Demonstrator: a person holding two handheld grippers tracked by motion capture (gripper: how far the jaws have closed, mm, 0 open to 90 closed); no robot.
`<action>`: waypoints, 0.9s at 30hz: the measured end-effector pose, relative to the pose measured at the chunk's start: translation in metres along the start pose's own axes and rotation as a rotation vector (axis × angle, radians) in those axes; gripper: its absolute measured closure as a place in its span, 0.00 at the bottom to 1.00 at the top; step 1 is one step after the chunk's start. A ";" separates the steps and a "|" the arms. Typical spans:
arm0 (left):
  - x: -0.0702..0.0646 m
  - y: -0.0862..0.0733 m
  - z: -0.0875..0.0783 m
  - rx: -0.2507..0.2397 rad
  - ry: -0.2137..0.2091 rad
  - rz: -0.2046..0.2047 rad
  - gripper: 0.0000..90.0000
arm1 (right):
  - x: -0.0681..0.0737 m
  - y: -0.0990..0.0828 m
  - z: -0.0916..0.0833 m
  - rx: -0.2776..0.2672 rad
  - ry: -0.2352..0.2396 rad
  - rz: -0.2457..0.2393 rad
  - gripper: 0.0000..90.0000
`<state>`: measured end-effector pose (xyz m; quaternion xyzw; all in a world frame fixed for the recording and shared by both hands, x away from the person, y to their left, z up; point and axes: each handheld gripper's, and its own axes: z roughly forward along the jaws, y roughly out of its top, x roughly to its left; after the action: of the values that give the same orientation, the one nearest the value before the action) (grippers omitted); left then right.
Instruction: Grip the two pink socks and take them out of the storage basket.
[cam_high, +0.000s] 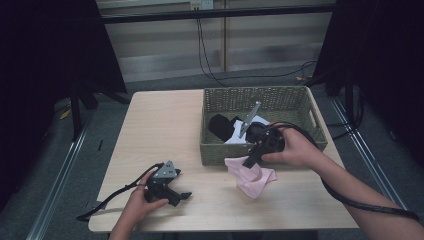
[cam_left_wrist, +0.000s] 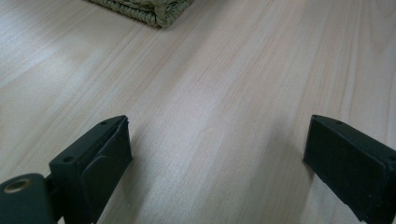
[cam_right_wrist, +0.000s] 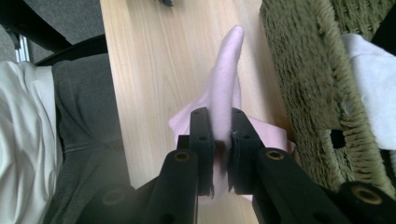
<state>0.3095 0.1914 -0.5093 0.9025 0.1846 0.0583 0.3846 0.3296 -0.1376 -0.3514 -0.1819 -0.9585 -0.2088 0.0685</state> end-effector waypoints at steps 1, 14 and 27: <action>0.000 0.000 0.000 0.000 0.000 0.000 0.08 | 0.000 0.000 0.000 0.000 0.000 0.000 0.91; 0.000 0.000 0.000 -0.002 0.000 0.001 0.08 | 0.003 -0.003 0.014 -0.009 -0.007 0.003 0.79; 0.000 0.000 0.000 -0.001 -0.001 0.000 0.08 | 0.001 -0.019 0.011 -0.036 -0.020 0.042 0.65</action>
<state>0.3096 0.1915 -0.5093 0.9025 0.1843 0.0581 0.3849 0.3206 -0.1487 -0.3683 -0.2050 -0.9512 -0.2225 0.0597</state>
